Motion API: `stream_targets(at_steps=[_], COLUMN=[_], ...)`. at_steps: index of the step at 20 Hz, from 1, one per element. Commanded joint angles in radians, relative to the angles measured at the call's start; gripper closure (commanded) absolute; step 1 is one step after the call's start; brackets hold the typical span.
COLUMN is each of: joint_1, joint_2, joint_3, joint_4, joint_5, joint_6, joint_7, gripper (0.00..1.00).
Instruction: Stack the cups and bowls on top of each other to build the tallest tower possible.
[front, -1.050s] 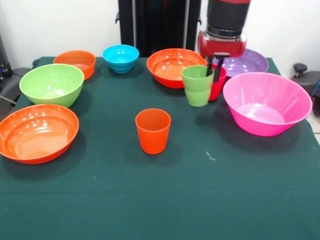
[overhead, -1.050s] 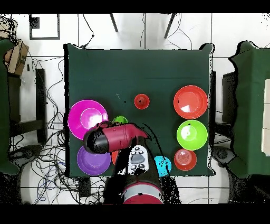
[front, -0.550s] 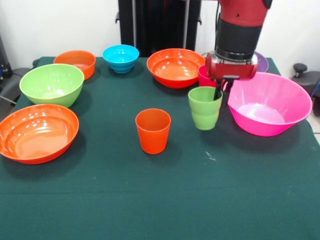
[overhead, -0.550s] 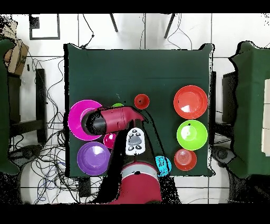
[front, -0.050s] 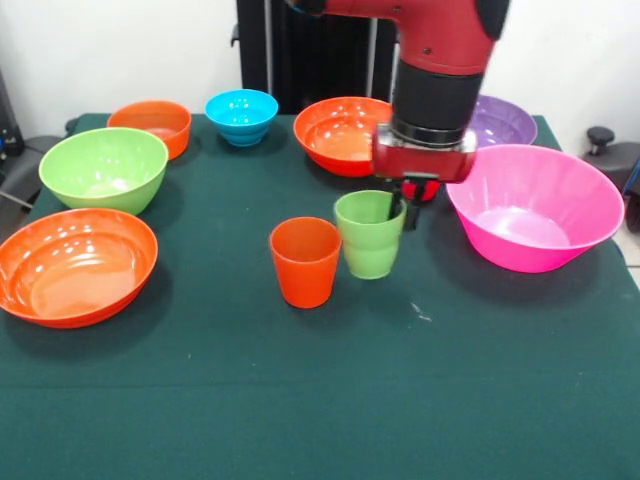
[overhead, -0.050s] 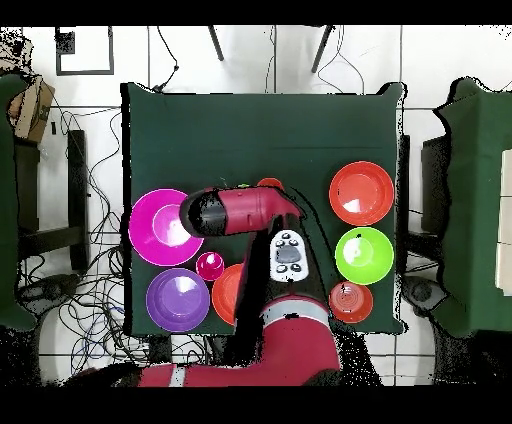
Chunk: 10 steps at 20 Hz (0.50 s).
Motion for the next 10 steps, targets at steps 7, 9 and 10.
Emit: stream_targets(at_steps=[7,9,10], joint_1=[-0.055,-0.055,-0.055], joint_2=[0.02,0.021,0.026], joint_3=[0.104,0.107,0.108], joint_4=[-0.056,-0.05,-0.052], joint_5=[-0.045,-0.048,-0.037], joint_6=[0.029,-0.017,-0.006], joint_7=[-0.037,-0.021,-0.014], gripper=[0.0,0.0,0.0])
